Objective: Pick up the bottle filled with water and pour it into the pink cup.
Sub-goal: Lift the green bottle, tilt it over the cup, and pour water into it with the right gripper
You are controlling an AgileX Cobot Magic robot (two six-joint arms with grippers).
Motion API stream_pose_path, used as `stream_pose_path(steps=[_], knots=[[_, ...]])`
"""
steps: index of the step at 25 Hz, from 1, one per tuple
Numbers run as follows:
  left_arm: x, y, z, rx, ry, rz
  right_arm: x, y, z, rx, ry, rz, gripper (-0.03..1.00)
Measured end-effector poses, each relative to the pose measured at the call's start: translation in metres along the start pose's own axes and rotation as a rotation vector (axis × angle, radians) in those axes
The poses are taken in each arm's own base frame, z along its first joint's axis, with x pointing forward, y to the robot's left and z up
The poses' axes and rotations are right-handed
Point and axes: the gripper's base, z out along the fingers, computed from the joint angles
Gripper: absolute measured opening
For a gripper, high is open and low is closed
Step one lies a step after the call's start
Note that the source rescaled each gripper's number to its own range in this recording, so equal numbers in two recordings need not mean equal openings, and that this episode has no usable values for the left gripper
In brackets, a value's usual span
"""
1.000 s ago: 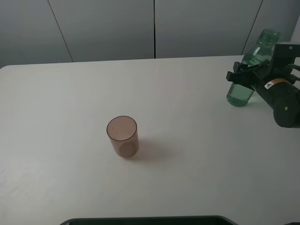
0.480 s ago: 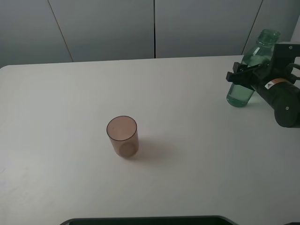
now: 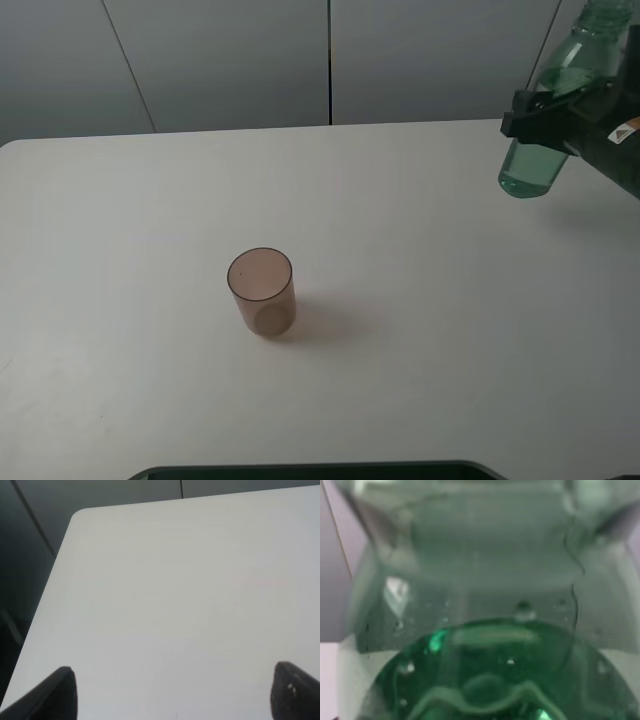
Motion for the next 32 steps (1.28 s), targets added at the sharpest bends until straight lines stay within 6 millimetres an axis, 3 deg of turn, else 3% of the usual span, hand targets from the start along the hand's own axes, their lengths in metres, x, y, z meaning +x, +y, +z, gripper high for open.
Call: stream_pose_path(steps=[4,9,18,24,32], knots=[[0.0,0.0,0.0,0.0,0.0,0.0,-0.028,0.022,-0.023,-0.092,-0.039,-0.095,0.0],[0.0,0.0,0.0,0.0,0.0,0.0,-0.041,0.048,-0.046,-0.206,-0.067,-0.136,0.0],[0.0,0.0,0.0,0.0,0.0,0.0,-0.018,0.102,-0.08,-0.409,0.0,-0.274,0.0],[0.0,0.0,0.0,0.0,0.0,0.0,-0.01,0.124,-0.096,-0.461,0.009,-0.419,0.0],[0.0,0.0,0.0,0.0,0.0,0.0,0.019,0.141,-0.093,-0.429,0.069,-0.635,0.0]])
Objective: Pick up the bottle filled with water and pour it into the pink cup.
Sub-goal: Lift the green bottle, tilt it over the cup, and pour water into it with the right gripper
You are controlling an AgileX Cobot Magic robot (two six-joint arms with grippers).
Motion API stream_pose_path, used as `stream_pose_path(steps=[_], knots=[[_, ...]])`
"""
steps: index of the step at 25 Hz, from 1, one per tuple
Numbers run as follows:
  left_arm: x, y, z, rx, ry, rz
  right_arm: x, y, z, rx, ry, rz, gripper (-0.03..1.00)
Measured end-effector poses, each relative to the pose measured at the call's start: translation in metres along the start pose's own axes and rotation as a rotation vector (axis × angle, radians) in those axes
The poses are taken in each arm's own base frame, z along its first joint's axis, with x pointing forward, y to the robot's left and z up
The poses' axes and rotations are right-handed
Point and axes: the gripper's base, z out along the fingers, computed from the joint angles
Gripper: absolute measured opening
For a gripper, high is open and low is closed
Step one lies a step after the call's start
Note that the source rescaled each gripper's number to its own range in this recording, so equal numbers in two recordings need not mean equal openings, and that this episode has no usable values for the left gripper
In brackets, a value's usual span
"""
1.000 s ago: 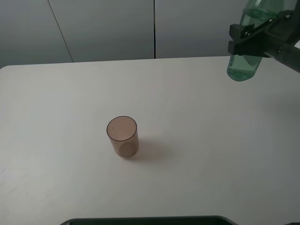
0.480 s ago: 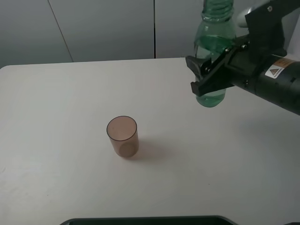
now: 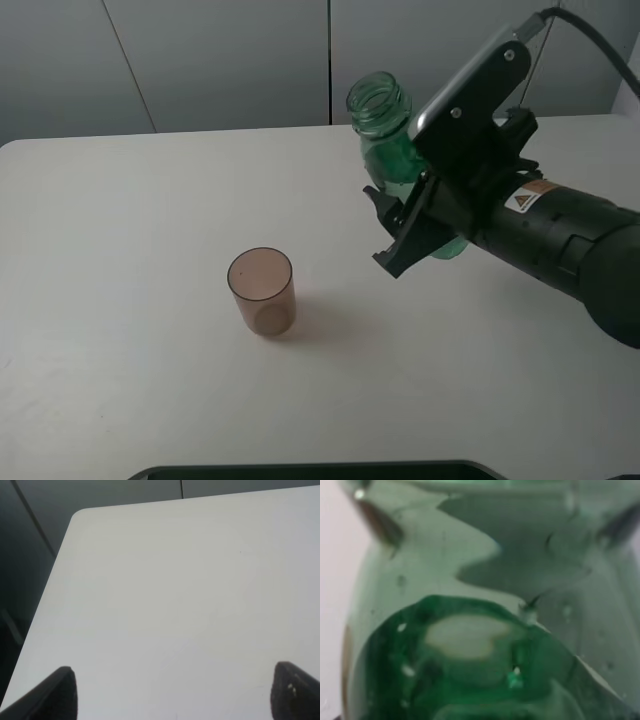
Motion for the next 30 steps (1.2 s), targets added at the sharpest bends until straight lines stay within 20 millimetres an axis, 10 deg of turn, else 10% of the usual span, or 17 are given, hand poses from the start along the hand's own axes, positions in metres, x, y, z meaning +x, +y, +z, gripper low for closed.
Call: stream_pose_path(steps=[11,30], knots=[[0.0,0.0,0.0,0.0,0.0,0.0,0.003,0.016,0.035,-0.01,0.085,-0.23,0.0],[0.0,0.0,0.0,0.0,0.0,0.0,-0.001,0.012,0.038,0.024,0.097,-0.555,0.0]])
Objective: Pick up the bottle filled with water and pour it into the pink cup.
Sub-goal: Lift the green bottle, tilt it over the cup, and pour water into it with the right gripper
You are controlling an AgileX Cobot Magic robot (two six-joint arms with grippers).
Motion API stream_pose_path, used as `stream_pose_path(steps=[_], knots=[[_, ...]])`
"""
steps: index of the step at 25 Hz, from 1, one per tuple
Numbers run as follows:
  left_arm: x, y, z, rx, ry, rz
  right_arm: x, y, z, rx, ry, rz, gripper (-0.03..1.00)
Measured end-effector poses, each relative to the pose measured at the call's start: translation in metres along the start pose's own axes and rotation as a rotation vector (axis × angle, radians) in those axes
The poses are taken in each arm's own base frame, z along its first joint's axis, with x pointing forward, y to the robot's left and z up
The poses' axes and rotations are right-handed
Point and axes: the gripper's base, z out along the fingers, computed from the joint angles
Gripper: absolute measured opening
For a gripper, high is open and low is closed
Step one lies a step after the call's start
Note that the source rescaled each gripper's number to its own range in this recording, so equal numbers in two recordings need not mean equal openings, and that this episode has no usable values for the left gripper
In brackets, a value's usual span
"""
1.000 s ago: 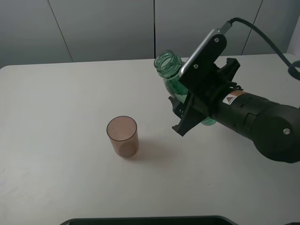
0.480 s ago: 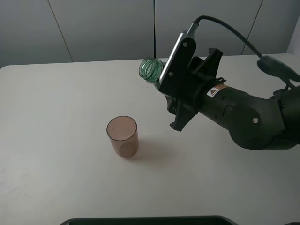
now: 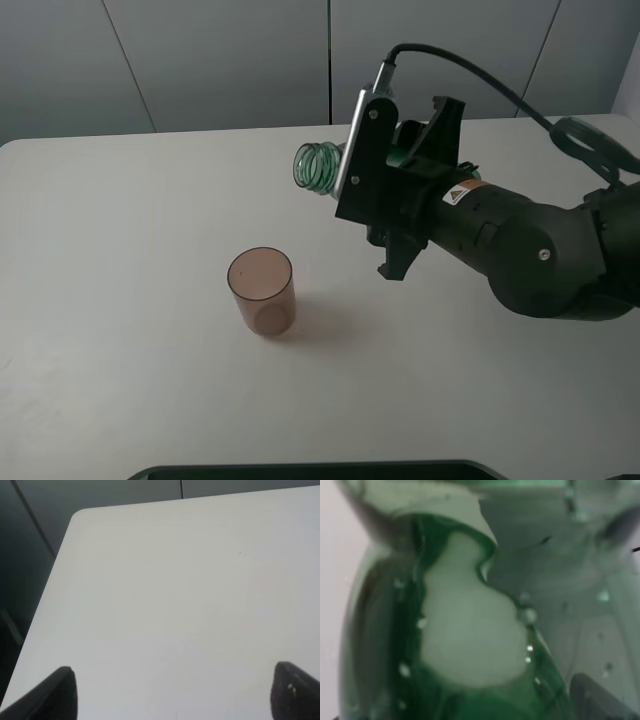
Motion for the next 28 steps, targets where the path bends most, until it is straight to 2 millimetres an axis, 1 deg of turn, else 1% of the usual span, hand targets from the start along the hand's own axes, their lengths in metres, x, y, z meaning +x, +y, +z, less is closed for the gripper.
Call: stream_pose_path(steps=[9,14,18,25,28], knots=[[0.0,0.0,0.0,0.0,0.0,0.0,-0.001,-0.001,0.0,0.017,-0.003,-0.095,0.0],[0.0,0.0,0.0,0.0,0.0,0.0,-0.011,0.007,-0.006,0.004,-0.042,-0.149,0.0],[0.0,0.0,0.0,0.0,0.0,0.0,-0.018,0.013,-0.01,-0.01,-0.06,-0.158,0.0],[0.0,0.0,0.0,0.0,0.0,0.0,-0.019,0.015,-0.011,-0.015,-0.057,-0.194,0.0],[0.0,0.0,0.0,0.0,0.0,0.0,-0.02,0.015,-0.009,-0.014,-0.051,-0.218,0.0]])
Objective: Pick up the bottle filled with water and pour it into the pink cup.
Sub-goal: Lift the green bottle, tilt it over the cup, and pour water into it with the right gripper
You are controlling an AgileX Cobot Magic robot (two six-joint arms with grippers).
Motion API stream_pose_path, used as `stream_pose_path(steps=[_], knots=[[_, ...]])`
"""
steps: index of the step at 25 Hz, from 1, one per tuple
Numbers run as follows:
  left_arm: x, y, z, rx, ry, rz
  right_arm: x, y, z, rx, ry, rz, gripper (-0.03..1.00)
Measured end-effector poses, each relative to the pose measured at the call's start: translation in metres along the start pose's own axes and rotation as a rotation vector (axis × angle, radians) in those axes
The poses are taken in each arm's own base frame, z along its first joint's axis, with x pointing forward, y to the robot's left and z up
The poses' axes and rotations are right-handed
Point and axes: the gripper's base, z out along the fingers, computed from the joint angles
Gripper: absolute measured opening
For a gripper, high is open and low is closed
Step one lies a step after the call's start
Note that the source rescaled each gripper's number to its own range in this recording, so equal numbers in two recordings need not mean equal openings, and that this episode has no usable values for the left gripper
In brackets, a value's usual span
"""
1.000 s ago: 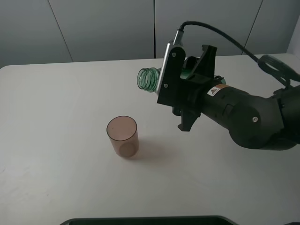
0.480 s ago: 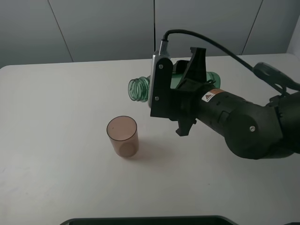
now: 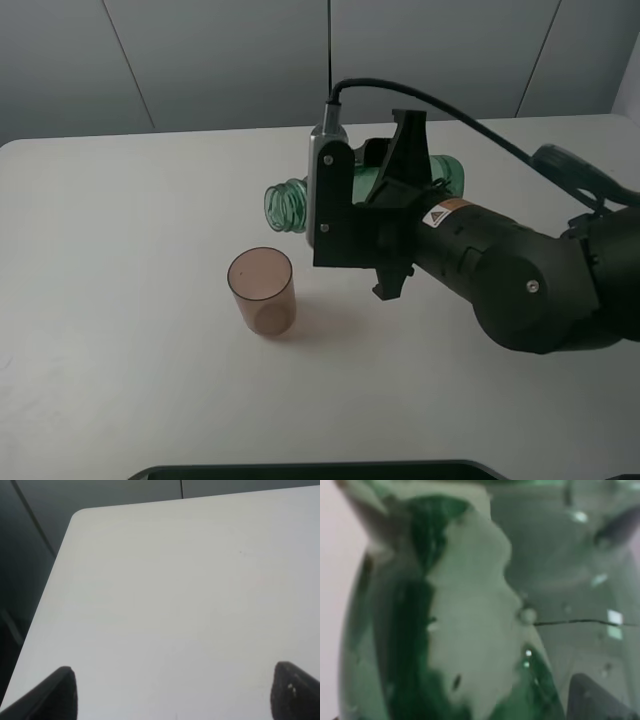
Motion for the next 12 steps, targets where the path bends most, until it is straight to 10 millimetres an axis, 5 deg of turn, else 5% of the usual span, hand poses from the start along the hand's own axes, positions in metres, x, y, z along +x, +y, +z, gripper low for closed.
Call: stream_pose_path(steps=[12], knots=[[0.0,0.0,0.0,0.0,0.0,0.006,-0.009,0.003,0.016,-0.025,0.011,-0.079,0.0]])
